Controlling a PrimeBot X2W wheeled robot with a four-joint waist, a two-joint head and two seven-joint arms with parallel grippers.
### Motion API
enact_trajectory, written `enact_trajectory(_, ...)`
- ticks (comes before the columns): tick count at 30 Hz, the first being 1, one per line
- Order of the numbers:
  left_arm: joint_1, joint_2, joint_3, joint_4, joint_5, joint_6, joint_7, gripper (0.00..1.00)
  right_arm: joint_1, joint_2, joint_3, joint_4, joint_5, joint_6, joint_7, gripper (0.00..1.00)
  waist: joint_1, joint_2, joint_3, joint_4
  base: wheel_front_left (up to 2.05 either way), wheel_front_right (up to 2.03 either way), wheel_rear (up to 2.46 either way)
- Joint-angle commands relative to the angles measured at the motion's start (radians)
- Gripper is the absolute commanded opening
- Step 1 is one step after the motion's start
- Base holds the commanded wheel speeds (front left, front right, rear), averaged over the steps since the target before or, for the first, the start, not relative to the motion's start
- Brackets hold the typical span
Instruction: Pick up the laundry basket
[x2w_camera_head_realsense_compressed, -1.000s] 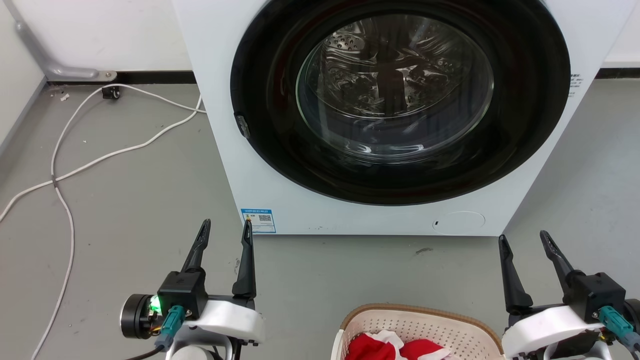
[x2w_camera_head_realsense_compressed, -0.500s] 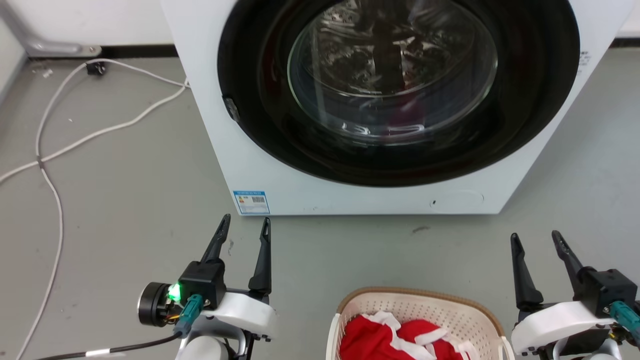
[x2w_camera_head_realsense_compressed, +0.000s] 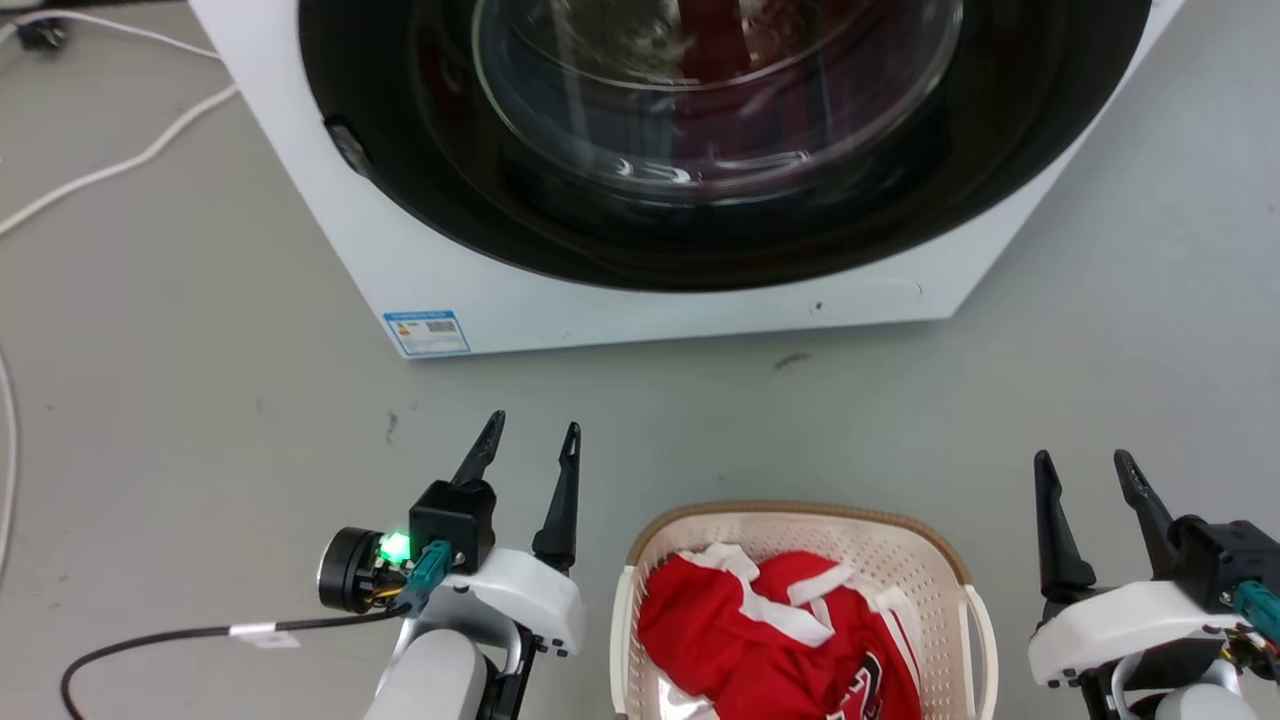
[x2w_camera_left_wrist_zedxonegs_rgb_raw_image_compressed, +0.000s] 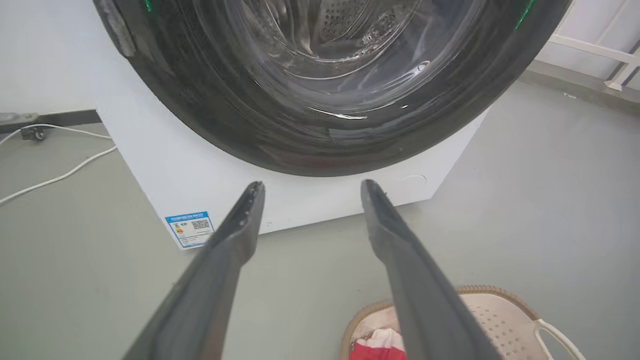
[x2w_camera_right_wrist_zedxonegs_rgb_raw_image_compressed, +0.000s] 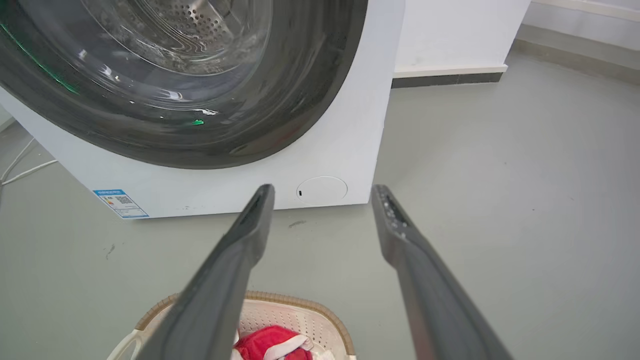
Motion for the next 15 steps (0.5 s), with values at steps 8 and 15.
enact_trajectory(8,-0.110,0.001,-0.039,0.177,-0.028,-0.021,0.040,1.00,-0.068,0.003,0.007,0.135,0.042,0.000,0.032,1.00,-0.0001,0.0000,0.113,-0.051,0.00,0.00,0.00)
enact_trajectory(15,-0.208,0.001,-0.064,0.348,-0.053,-0.046,0.104,1.00,-0.148,0.003,0.025,0.317,0.088,0.000,0.078,1.00,-0.0001,0.0000,0.198,-0.073,0.00,0.00,0.00)
